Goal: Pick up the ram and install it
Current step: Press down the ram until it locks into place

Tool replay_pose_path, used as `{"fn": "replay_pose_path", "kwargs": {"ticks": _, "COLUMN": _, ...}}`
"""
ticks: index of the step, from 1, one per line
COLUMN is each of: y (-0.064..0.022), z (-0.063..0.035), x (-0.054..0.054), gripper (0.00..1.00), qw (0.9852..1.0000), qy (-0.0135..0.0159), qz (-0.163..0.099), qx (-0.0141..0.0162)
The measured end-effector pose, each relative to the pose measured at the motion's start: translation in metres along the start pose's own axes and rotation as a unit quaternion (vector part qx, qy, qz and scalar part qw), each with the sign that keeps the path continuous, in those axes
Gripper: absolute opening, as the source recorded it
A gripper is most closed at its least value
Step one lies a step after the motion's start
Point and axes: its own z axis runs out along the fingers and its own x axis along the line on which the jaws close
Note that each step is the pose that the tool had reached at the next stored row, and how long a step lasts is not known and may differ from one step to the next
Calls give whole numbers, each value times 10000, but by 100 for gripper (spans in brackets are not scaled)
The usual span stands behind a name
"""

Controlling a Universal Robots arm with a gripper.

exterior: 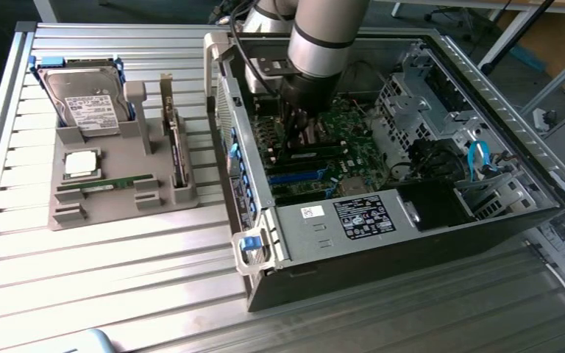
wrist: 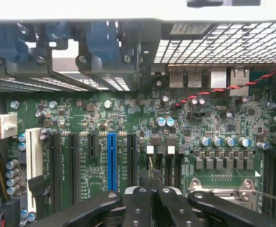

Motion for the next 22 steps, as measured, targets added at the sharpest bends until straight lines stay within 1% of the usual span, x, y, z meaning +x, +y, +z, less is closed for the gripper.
{"fn": "replay_pose_path", "kwargs": {"ticks": 10, "y": 7, "z": 82, "x": -1, "gripper": 10, "qw": 10000, "qy": 1, "qz": 0, "qx": -1}}
{"fn": "replay_pose_path", "kwargs": {"ticks": 14, "y": 7, "z": 94, "x": -2, "gripper": 10, "qw": 10000, "qy": 0, "qz": 1, "qx": -1}}
{"fn": "replay_pose_path", "kwargs": {"ticks": 17, "y": 5, "z": 59, "x": -4, "gripper": 10, "qw": 10000, "qy": -12, "qz": 0, "qx": 8}}
{"fn": "replay_pose_path", "kwargs": {"ticks": 19, "y": 7, "z": 23, "x": -1, "gripper": 10, "qw": 10000, "qy": -2, "qz": 0, "qx": 1}}
{"fn": "replay_pose_path", "kwargs": {"ticks": 22, "y": 7, "z": 0, "x": 0, "gripper": 10, "qw": 10000, "qy": -1, "qz": 0, "qx": 0}}
